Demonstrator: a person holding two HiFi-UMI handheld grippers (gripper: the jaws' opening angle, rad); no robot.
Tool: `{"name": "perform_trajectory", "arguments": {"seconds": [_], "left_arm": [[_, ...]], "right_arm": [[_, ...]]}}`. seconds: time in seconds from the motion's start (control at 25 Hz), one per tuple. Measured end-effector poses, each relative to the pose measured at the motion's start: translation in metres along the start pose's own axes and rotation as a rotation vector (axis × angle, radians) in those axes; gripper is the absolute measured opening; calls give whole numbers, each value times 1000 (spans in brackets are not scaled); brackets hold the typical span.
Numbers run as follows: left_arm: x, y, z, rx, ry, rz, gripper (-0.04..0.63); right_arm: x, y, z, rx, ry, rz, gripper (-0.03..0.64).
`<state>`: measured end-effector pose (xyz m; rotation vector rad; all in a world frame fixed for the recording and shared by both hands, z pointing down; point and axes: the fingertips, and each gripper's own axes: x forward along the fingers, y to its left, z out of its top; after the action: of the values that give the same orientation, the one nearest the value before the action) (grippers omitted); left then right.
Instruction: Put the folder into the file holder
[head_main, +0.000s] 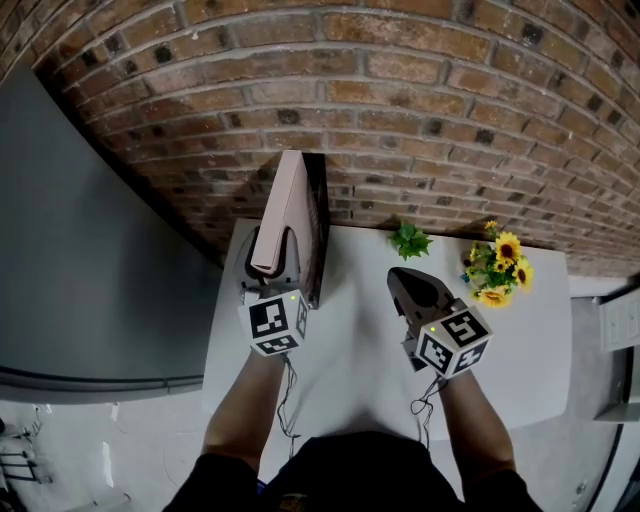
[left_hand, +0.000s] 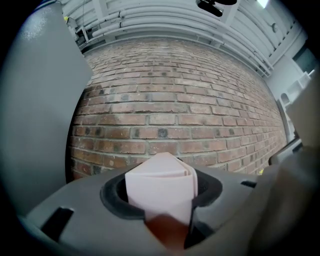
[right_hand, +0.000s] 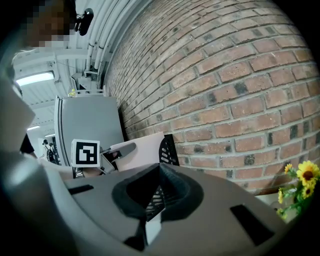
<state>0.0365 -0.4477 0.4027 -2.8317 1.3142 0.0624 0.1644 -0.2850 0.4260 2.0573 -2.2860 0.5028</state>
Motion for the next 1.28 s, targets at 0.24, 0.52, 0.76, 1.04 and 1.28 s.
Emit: {"name": "perform_trajectory", "arguments": {"seconds": [0.24,0.52,0.76,1.04,1.28], "left_arm": [[-14,1,15,11,-29,-9,206],[-45,6,38,23,-72,2,206],[-86,13,58,38,-99,52,206],[-132,-4,65,37,-60,86,155],[-168,-46,56,9,34,84,13]], "right_arm": [[2,12,6,-16,-20,25,3],[2,28,11,-48,-27,59,3],[-4,46,19,-63,-41,118,3],[-20,58,28,-79,-63,207,3],[-48,63,29,-109,-61,267,3]]}}
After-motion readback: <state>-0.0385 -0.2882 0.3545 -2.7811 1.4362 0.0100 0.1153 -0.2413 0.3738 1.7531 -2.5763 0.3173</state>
